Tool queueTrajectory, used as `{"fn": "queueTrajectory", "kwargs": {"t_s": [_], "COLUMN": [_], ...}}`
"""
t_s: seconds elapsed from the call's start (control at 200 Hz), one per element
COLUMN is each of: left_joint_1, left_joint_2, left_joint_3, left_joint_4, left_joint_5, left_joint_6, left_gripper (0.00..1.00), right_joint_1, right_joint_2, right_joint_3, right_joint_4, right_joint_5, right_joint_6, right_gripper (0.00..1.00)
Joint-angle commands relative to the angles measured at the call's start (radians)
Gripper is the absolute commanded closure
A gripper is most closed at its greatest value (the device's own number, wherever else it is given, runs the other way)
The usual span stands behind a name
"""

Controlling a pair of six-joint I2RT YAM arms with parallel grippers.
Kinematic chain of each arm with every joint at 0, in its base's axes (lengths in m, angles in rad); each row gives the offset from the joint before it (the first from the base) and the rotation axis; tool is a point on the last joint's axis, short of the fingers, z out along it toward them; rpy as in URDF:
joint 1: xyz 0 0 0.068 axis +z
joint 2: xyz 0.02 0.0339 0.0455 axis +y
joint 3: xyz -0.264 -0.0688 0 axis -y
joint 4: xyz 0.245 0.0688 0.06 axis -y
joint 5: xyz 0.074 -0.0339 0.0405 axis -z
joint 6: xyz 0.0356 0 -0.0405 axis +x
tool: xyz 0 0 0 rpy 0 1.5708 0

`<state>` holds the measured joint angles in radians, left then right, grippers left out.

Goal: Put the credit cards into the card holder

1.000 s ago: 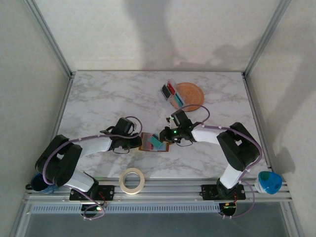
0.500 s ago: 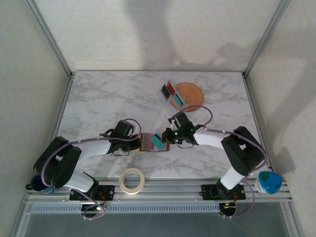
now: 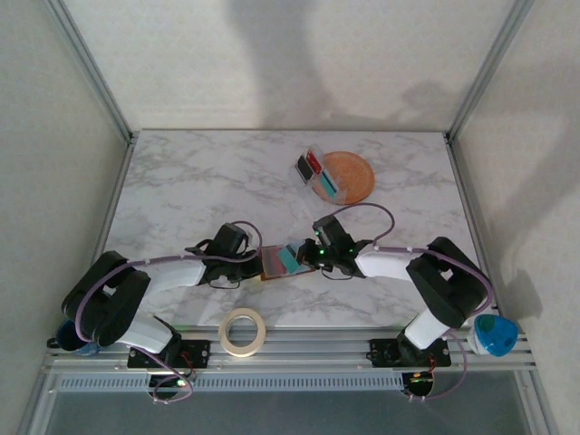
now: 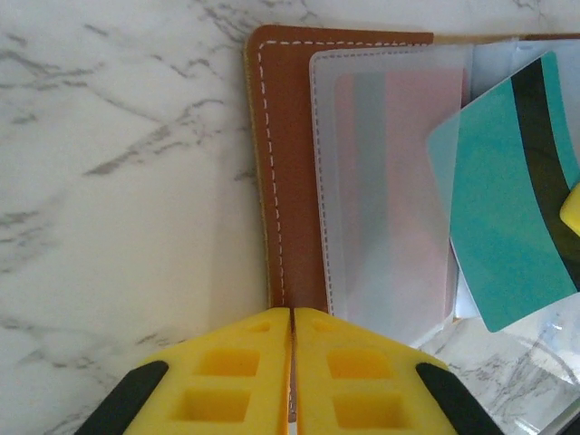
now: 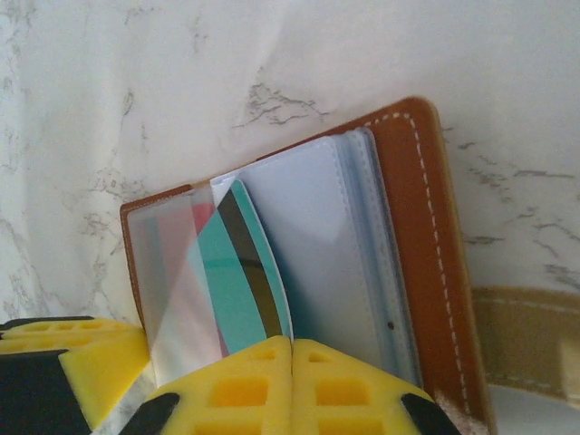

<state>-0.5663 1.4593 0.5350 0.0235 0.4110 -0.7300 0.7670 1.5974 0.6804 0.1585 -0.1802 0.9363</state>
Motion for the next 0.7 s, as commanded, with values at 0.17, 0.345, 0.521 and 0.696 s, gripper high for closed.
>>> {"fn": "queueTrajectory", "kwargs": {"t_s": [0.17, 0.345, 0.521, 0.696], "left_joint_1": [-0.023, -0.023, -0.023, -0.023], "left_joint_2": [0.029, 0.043, 0.054, 0.063], "left_joint_3": [-0.007, 0.009, 0.026, 0.042], "left_joint_4": [-0.017, -0.031, -0.051, -0.069], "left_joint_5": [0.014, -0.014, -0.025, -0.027], "left_joint_6": [-0.011, 0.001, 0.012, 0.018], "left_gripper": [0.91, 0.91, 0.91, 0.92], "right_joint_1": [0.035, 0.046, 0.064, 0.094], "right_joint_2": [0.016, 0.015, 0.014, 0.021], "right_joint_3": [-0.024, -0.035, -0.047, -0.007], "right_joint_4": [-0.005, 0.021, 0.053, -0.008], "right_joint_5": [0.07, 0.067, 0.052, 0.079], "right_joint_6": [0.034, 0.017, 0.003, -0.049], "right_gripper": [1.0, 1.0, 1.0, 0.9]}}
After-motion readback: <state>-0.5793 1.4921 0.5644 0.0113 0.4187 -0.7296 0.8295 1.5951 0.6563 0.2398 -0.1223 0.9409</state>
